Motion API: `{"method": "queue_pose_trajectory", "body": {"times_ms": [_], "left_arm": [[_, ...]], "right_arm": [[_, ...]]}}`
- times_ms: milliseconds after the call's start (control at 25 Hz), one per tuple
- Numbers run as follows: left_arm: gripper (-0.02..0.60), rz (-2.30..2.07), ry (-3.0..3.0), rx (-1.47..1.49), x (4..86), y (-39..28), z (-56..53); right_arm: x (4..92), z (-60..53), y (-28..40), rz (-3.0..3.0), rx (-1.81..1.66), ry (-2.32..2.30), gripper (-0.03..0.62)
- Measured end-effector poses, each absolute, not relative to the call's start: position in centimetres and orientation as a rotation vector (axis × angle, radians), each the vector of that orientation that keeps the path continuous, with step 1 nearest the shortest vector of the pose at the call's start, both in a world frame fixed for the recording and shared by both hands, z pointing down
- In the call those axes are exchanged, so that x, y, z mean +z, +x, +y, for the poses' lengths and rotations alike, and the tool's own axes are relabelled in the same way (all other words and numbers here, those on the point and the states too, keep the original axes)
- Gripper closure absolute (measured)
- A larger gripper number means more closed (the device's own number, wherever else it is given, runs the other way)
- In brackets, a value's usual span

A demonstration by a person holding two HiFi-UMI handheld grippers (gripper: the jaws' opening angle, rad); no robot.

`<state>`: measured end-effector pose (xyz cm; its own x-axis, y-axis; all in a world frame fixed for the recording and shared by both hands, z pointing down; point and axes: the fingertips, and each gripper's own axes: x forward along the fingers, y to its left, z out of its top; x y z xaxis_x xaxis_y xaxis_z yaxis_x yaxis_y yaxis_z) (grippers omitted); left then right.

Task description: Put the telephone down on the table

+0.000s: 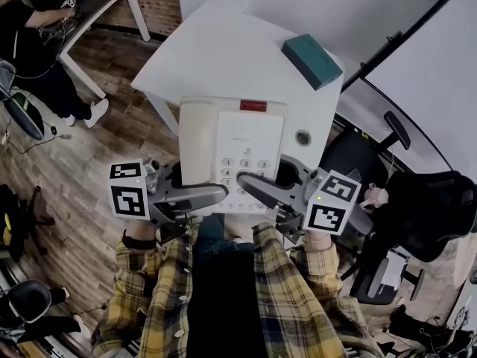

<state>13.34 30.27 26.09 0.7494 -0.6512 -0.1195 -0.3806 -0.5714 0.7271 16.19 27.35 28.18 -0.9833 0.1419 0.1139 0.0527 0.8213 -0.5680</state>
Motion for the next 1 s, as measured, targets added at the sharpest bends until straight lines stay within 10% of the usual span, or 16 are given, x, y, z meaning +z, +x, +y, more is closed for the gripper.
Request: {"method": "queue_pose_trajectory", "body": {"times_ms": [1000], "left_arm": [[0.147, -0.679, 2.22, -0.469, 27.0, 1.8, 24.2]], "right_arm": [[29.1, 21.6, 4.9, -2.813, 0.932, -0.045, 0.329]]}}
